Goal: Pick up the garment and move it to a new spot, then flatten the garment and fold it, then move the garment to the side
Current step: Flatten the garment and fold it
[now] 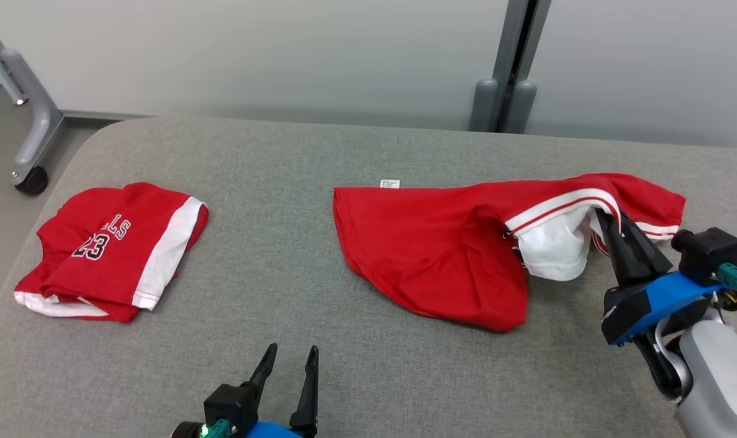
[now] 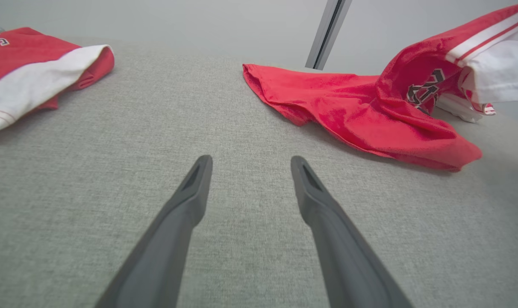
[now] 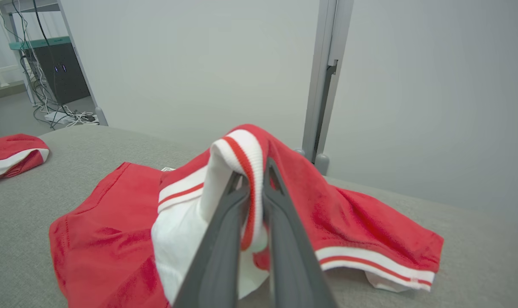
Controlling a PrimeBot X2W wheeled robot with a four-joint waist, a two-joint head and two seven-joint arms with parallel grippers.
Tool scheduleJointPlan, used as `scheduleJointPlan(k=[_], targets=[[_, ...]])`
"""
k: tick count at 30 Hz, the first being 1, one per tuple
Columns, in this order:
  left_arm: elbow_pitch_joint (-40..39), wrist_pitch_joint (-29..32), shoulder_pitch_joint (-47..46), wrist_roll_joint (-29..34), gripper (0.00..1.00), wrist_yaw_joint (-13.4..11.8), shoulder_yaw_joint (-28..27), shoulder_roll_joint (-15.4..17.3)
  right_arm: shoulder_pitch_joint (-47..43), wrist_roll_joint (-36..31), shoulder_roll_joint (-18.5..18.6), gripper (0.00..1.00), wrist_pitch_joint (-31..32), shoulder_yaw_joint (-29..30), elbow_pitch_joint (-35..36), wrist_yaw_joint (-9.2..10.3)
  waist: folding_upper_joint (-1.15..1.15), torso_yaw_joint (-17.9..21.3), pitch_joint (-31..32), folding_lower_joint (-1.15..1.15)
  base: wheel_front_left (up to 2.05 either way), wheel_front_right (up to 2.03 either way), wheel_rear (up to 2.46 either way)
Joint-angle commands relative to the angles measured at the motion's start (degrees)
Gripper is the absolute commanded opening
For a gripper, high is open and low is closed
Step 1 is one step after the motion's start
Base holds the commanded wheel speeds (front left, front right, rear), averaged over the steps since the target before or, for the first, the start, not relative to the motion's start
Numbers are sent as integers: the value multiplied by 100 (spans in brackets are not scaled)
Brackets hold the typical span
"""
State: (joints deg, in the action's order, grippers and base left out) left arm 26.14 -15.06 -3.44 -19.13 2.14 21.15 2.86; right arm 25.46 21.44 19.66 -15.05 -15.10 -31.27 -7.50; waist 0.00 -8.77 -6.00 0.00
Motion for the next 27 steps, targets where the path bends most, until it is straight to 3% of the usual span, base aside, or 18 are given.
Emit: scheduleJointPlan(k=[1,7,9,16,18,19,20,27], targets=[[35,-17,98,22,100,38,-32,4,-247,260,106,0,-16,-75,75,2,0,209,244,0,0,0,0],[72,-17,349,8,100,65,-99,4,-642,996,572,0,285,-268,410,2,0,478,550,0,0,0,0],[74,-17,466,-9,100,85,-93,4,-962,1342,877,0,556,-313,749,1,0,613,629,0,0,0,0],[58,-17,539,-16,100,115,-54,4,-1784,1928,1363,0,1128,-57,1601,1,0,766,607,0,0,0,0],[52,-17,506,-8,100,122,-21,4,-1962,1922,1443,36,1222,116,1683,1,0,761,543,0,0,0,0],[50,-17,459,1,100,124,-2,4,-2009,1826,1472,87,1232,171,1684,1,0,747,496,0,0,0,0],[52,-17,407,12,100,129,22,4,-2012,1732,1457,100,1213,222,1680,1,0,727,446,0,0,0,0],[138,-17,129,65,100,122,167,5,-1416,898,867,100,867,352,838,1,0,528,122,0,0,0,0]])
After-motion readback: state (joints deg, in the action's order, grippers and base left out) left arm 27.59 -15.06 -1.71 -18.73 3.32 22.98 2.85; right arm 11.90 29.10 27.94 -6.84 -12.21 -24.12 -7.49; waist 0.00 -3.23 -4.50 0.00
